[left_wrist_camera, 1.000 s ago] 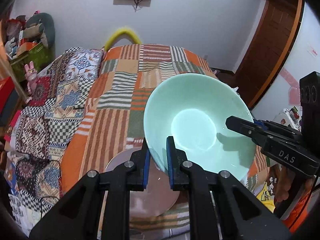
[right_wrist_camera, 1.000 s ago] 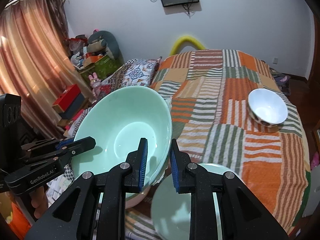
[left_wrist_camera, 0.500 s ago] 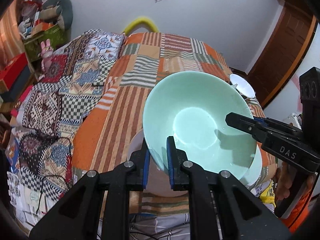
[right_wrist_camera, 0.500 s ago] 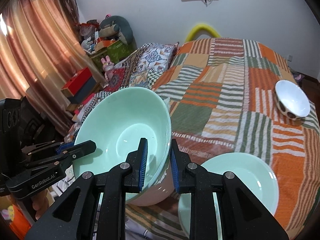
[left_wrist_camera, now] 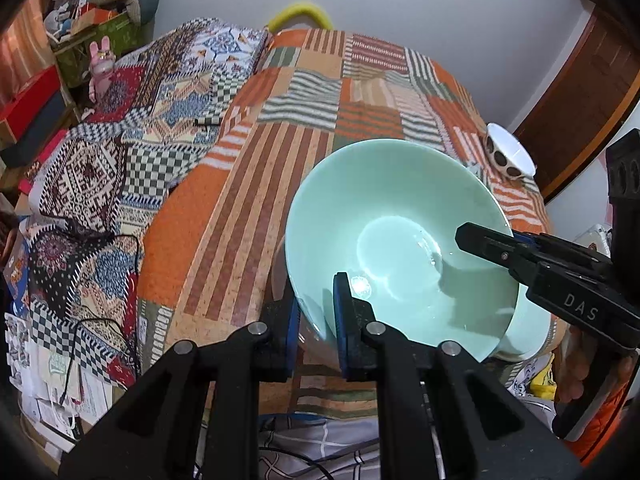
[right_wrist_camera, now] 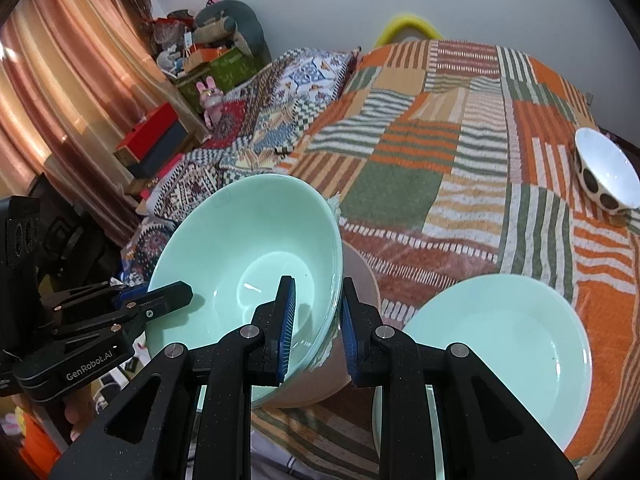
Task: Organize plates and bowls
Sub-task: 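Carry the mint green bowl over the pink bowl beside the plate stack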
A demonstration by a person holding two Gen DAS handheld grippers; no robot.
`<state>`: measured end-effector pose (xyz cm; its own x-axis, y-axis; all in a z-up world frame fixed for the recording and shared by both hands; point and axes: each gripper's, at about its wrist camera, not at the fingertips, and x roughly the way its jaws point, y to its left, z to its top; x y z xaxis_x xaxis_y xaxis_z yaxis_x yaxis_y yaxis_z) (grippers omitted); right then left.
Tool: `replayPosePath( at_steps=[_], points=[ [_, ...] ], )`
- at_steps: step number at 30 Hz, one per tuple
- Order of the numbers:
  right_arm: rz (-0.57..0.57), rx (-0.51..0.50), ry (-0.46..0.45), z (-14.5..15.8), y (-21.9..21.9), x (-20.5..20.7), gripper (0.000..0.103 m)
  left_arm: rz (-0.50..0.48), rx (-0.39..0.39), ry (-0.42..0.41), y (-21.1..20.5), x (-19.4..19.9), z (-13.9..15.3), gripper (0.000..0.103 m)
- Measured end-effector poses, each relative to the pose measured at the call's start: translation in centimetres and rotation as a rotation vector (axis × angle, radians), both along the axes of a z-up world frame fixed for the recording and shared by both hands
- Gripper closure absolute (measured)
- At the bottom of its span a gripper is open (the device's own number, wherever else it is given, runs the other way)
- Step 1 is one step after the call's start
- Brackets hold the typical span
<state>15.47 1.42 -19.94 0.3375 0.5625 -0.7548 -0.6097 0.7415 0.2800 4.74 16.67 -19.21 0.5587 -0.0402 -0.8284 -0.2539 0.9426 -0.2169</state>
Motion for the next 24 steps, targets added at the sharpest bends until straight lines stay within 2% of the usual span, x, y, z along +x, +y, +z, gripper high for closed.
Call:
replayPosePath(
  at_steps=[11,24],
  points=[
    [0.005,-0.054,0.051,-2.5,0.8,0.1,0.083,0.008,-0.028,0.076,0.4,0.6,-3.4,0.090],
    [0.000,-0.097,0.050,-3.7,1.1,0.4,0.083,0.010,-0.023,0.099,0.6,2.0,-4.6,0.090]
  ],
)
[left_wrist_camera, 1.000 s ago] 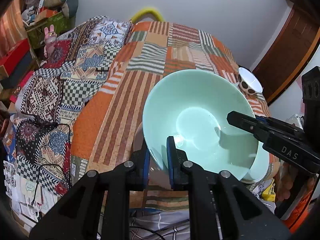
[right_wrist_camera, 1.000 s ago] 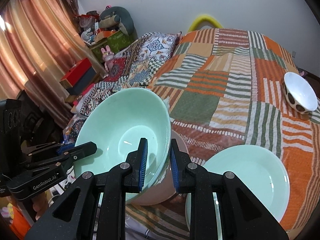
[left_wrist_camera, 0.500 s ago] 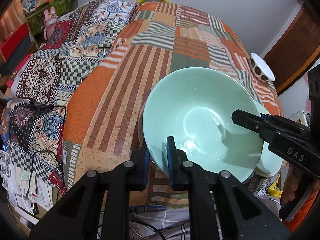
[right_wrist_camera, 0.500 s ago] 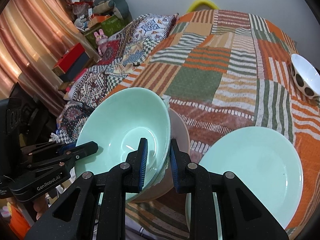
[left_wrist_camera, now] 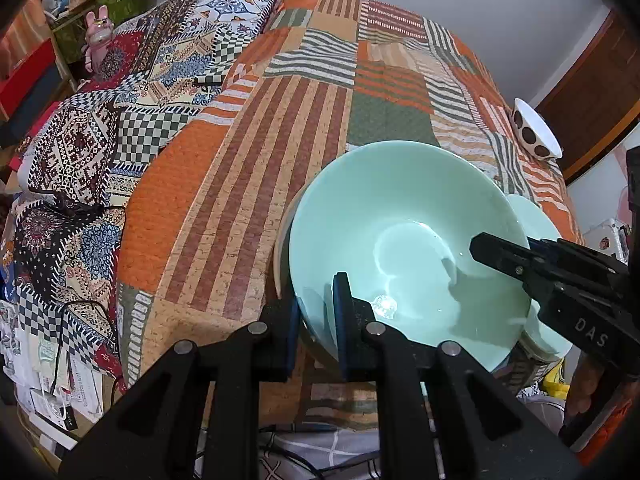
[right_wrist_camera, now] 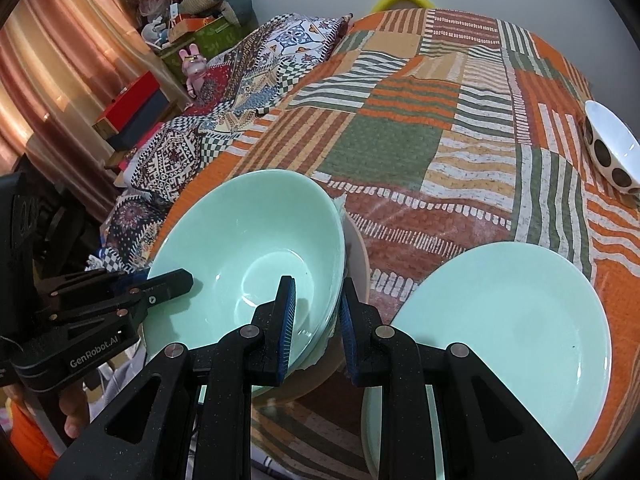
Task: Organize plates and bowls
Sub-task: 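Carry the mint green bowl over the pink bowl beside the plate stack, then lower the mint green bowl into the pink bowl and open both tools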
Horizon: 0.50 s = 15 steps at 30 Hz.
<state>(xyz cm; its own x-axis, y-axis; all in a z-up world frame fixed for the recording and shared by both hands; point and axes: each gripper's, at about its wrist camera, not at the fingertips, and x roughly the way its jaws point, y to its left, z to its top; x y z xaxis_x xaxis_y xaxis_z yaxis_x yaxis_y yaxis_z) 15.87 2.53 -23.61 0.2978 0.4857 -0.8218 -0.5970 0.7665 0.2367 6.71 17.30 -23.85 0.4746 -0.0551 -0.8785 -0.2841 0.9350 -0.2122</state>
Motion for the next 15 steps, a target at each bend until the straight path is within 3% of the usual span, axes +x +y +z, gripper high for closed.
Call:
replayPosePath(
  at_steps=[15],
  points=[
    [0.016,-0.021,0.005,-0.38,0.02,0.03,0.080,0.007,0.024,-0.006,0.00,0.84,-0.23,0.090]
  ],
)
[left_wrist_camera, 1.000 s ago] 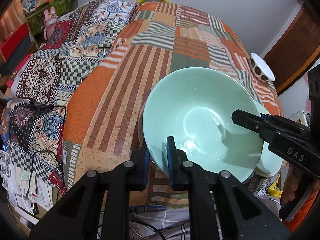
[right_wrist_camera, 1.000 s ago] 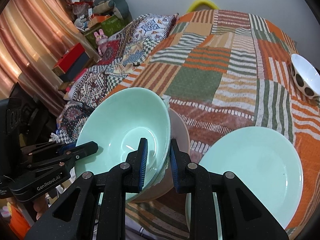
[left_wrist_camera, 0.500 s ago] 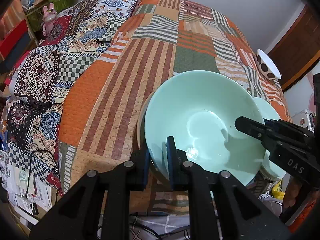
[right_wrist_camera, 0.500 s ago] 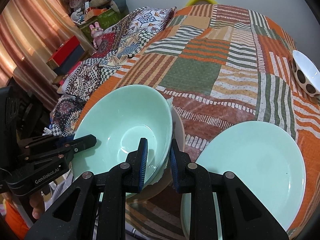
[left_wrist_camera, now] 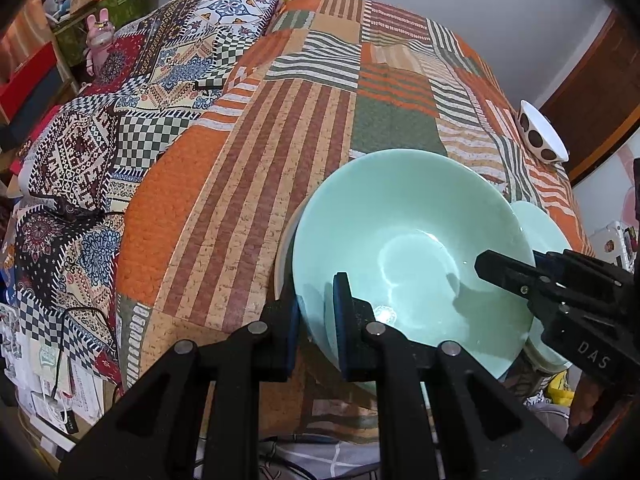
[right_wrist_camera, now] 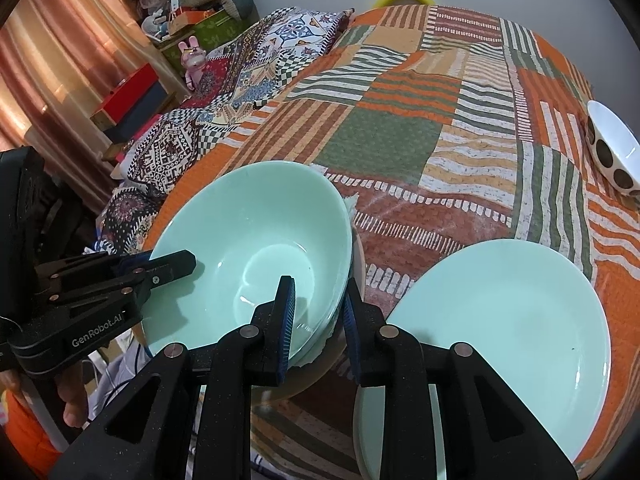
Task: Organize plates and bowls
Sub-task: 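Lower the mint green bowl into the pink bowl and open both tools, then move both tools toward the white bowl on the quilt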
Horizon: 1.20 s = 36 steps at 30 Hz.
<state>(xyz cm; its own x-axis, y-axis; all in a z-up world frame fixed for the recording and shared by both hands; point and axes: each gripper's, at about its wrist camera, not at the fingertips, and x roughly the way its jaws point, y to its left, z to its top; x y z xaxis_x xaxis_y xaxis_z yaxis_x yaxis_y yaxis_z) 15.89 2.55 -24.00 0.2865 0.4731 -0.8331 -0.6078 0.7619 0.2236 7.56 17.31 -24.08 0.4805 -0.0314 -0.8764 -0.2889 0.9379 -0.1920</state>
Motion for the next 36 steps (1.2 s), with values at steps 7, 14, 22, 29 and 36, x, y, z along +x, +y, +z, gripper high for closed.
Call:
replayPosePath(
  at_steps=[7,14,22,29,36],
  points=[
    [0.009,-0.005,0.003,0.4,-0.2,0.0,0.080,-0.009,0.037,0.003,-0.5,0.2,-0.1,0.090],
    [-0.003,-0.034,-0.049,1.1,-0.5,-0.4,0.078,-0.001,0.036,-0.003,-0.3,0.2,0.0,0.090],
    [0.009,0.004,-0.044,1.2,-0.8,-0.6,0.069,-0.040,0.125,0.015,-1.7,0.4,0.6,0.077],
    [0.002,0.004,-0.046,1.3,-1.1,-0.7,0.069,-0.055,0.195,0.000,-2.7,0.1,1.7,0.059],
    [-0.039,0.035,-0.079,2.9,-3.0,-0.4,0.064,-0.073,0.214,-0.109,-3.8,-0.4,5.6,0.053]
  ],
)
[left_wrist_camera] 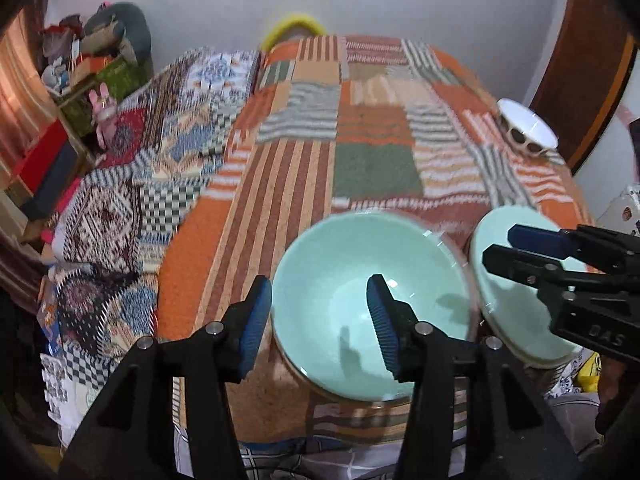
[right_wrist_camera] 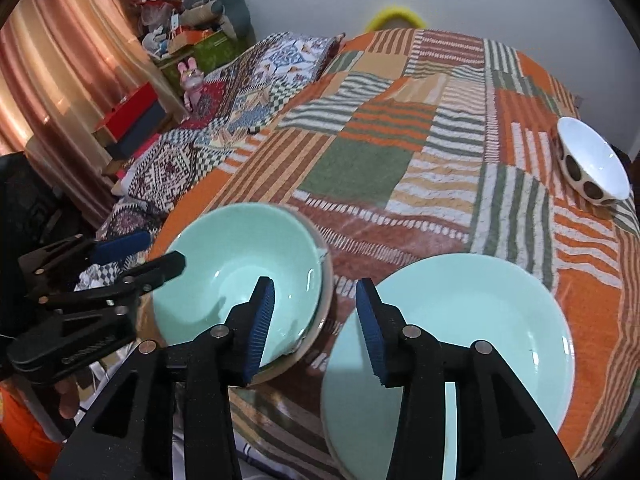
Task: Organize plates and bowls
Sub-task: 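Move both tools toward the white bowl on the quilt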
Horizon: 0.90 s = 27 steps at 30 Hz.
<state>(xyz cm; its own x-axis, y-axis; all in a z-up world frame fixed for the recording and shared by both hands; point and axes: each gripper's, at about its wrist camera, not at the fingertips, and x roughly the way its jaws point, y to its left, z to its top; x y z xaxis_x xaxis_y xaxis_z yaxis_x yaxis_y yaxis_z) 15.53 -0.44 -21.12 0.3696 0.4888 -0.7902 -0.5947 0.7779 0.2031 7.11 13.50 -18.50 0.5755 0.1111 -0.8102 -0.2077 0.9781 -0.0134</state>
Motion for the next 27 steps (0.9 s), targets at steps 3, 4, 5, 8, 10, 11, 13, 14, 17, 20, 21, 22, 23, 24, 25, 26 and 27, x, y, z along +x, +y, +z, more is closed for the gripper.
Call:
replayPosePath(
  at_steps=[3,4,5,8,10,11,13,14,17,20,21,22,23,24,25,26,27],
  points=[
    [-0.020,0.009,-0.025,1.0,-1.0,0.1,0.064,-0.022,0.002,-0.042,-0.8,0.1,1.8,0.053],
    [-0.027,0.011,-0.036,1.3,-1.4,0.1,0.064,-0.031,-0.001,-0.057,-1.2,0.1,2.5,0.053],
    [-0.039,0.015,-0.051,1.9,-2.0,0.1,0.064,-0.041,-0.003,-0.075,-1.6,0.2,3.2,0.053],
    [-0.079,0.039,-0.086,3.3,-3.9,0.2,0.064,-0.071,0.005,-0.130,-3.0,0.4,5.3,0.053],
    [-0.110,0.055,-0.111,4.4,-5.6,0.3,0.064,-0.095,0.007,-0.168,-4.0,0.7,6.7,0.053],
    [-0.126,0.063,-0.125,5.0,-6.4,0.3,0.064,-0.109,0.004,-0.188,-4.6,0.8,7.5,0.053],
    [-0.156,0.073,-0.162,6.3,-8.3,0.2,0.064,-0.136,-0.001,-0.228,-5.9,1.1,9.0,0.052],
    [-0.162,0.072,-0.173,6.7,-8.7,0.3,0.064,-0.146,-0.002,-0.244,-6.4,1.1,9.5,0.052],
    [-0.201,0.071,-0.232,8.4,-11.0,0.1,0.061,-0.184,-0.001,-0.295,-8.4,1.8,11.5,0.048],
    [-0.245,0.086,-0.291,9.9,-13.3,-0.1,0.048,-0.217,-0.002,-0.339,-10.3,2.5,13.2,0.044],
    [-0.259,0.092,-0.311,10.4,-14.1,-0.2,0.048,-0.230,-0.003,-0.353,-11.0,2.8,13.8,0.043],
    [-0.266,0.094,-0.319,10.7,-14.7,-0.2,0.048,-0.239,-0.004,-0.363,-11.4,3.0,14.1,0.041],
    [-0.278,0.096,-0.328,11.1,-15.4,-0.1,0.048,-0.249,-0.006,-0.373,-12.0,3.2,14.6,0.039],
    [-0.295,0.098,-0.341,11.5,-16.1,0.0,0.048,-0.259,-0.010,-0.380,-12.5,3.5,15.0,0.039],
    [-0.306,0.098,-0.350,11.7,-16.6,0.1,0.048,-0.270,-0.017,-0.385,-13.0,3.8,15.3,0.038],
    [-0.322,0.101,-0.360,12.0,-17.5,0.3,0.048,-0.283,-0.022,-0.388,-13.6,4.1,15.7,0.038],
    [-0.332,0.104,-0.365,12.3,-18.2,0.4,0.048,-0.293,-0.025,-0.390,-14.1,4.4,15.9,0.038]
  ],
)
